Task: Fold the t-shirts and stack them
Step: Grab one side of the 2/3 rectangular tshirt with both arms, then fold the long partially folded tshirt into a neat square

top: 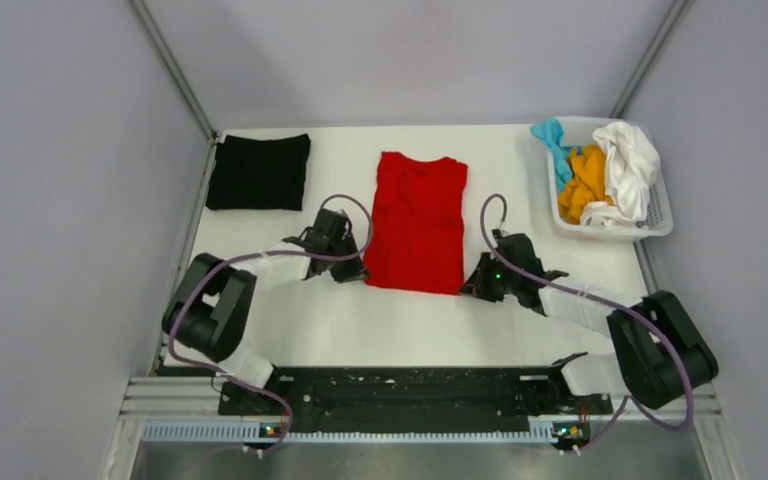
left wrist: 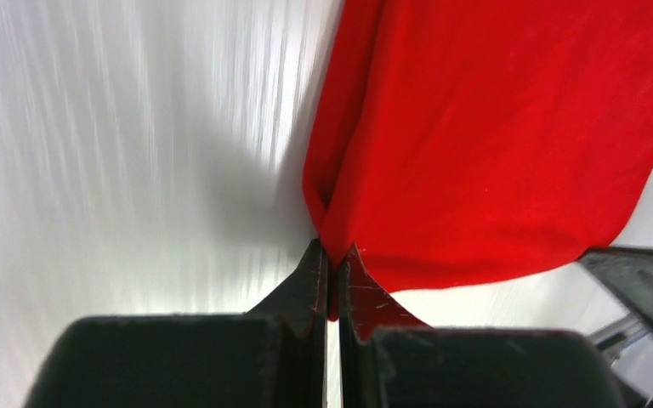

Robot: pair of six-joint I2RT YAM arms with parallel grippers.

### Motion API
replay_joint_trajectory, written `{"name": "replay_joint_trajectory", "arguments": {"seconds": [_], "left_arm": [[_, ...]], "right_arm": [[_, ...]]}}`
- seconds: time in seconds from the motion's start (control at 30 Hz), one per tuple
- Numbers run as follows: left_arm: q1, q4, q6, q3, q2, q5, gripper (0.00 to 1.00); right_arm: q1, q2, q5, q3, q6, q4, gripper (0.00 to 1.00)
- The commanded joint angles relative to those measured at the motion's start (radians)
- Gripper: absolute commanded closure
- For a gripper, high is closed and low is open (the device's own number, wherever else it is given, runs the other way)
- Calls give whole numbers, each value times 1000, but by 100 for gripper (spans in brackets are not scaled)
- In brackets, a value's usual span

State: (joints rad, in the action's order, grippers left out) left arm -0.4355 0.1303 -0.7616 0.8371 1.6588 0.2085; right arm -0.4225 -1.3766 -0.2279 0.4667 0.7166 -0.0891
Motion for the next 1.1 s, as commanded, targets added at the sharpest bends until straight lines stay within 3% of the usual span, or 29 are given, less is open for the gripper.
{"name": "replay_joint_trajectory", "arguments": {"seconds": [0.0,0.2,0.33,0.47,0.73,0.87,1.07], "left_arm": [[-71,130,-9,-131,-243,-104,100],[-199,302,-70,-172,-578,-225,100],[-220,339,-76,-152,-758,-240,100],[-220,348,-46,-95,-840,-265,100],[-196,259,32,19,-733,-441,100],[-116,216,54,118,-578,-390,100],[-7,187,77,252,-374,-329,100]], "right_arm": [[1,205,-120,-25,-75,231,100],[-24,483,-305,70,-124,481,100],[-26,595,-310,181,-140,572,100],[-25,599,-268,279,-141,576,100],[-9,437,-82,418,-153,510,100],[43,343,-33,478,-174,477,100],[135,186,-83,517,-176,377,100]]}}
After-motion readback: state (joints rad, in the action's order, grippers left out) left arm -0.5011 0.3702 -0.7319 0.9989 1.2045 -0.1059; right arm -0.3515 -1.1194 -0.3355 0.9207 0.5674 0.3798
